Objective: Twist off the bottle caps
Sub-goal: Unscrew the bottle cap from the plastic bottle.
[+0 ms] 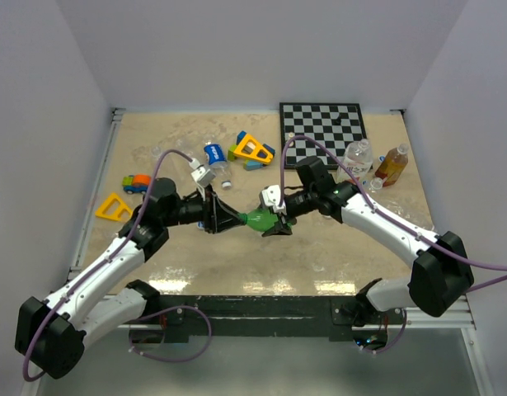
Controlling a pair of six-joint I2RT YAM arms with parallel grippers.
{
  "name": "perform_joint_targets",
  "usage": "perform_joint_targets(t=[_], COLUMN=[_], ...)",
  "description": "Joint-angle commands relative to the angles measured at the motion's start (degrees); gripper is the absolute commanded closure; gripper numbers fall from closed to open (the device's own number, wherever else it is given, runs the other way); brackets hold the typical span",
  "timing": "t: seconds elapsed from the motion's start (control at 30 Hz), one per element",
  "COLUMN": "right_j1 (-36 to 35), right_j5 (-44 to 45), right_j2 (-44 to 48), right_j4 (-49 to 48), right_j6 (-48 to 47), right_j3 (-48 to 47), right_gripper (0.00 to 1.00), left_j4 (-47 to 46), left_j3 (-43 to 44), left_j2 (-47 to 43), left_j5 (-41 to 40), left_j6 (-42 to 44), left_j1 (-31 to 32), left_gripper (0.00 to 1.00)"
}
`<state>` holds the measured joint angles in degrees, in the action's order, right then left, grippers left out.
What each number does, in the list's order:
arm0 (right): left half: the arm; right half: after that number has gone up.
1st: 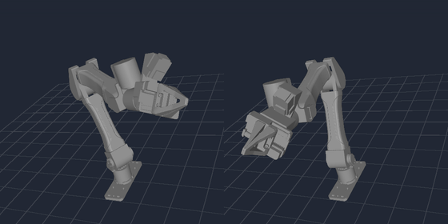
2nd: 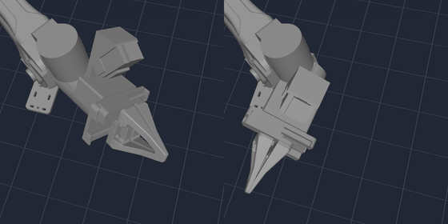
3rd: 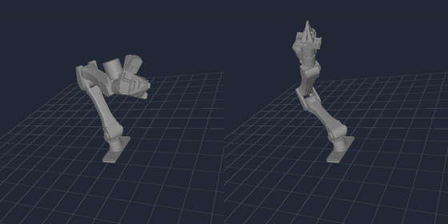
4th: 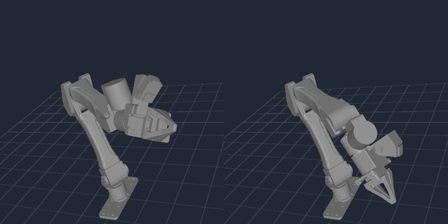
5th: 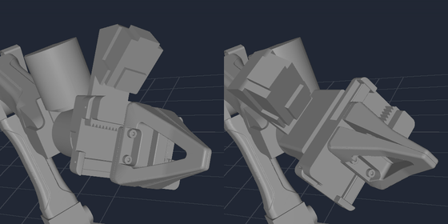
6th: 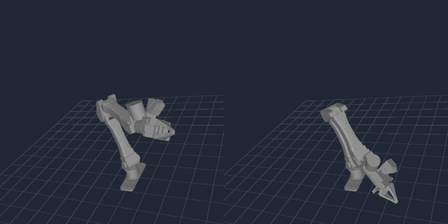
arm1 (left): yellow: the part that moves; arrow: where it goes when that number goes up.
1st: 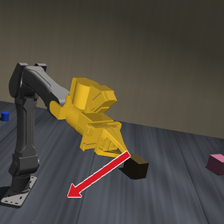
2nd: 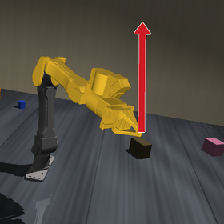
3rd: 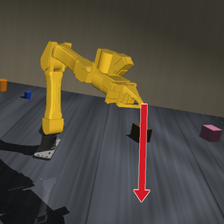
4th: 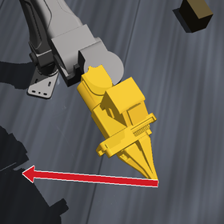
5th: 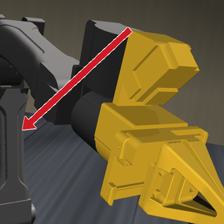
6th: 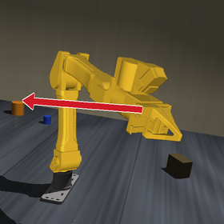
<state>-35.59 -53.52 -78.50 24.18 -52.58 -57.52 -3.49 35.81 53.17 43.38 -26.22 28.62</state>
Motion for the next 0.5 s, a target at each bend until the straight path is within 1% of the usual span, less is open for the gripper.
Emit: perform_joint_targets(t=[0.0,0.1,0.17,0.23,0.3,0.47], right_j1=[0.3,0.3,0.3,0.3,0.3,0.3], right_j5=[0.9,2.2,2.9,3.3,3.4,3.9], right_j2=[-0.1,-0.1,-0.2,-0.2,-0.3,-0.4], right_j4=[-3.0,-5.2,-6.4,-7.0,-7.4,-7.9], right_j6=[1.5,3.7,4.8,5.4,5.8,6.5], right_j3=[-1.3,-0.8,-0.5,-0.4,-0.2,-0.1], right_gripper=[1.0,1.0,1.0,1.0,1.0,1.0], left_j4=[1.1,9.6,13.3,13.2,12.5,11.8], left_j3=[2.6,5.2,5.9,5.7,5.2,5.1], left_j2=[-0.8,-1.2,-1.3,-1.3,-1.4,-1.5], left_j5=[-5.1,-13.7,-15.4,-14.9,-14.5,-14.7], left_j6=[-10.2,-21.9,-27.9,-32.6,-34.9,-35.7], left_j1=[-0.1,-0.1,-0.1,-0.1,0.0,0.0], left_gripper=[1.0,1.0,1.0,1.0,1.0,1.0])
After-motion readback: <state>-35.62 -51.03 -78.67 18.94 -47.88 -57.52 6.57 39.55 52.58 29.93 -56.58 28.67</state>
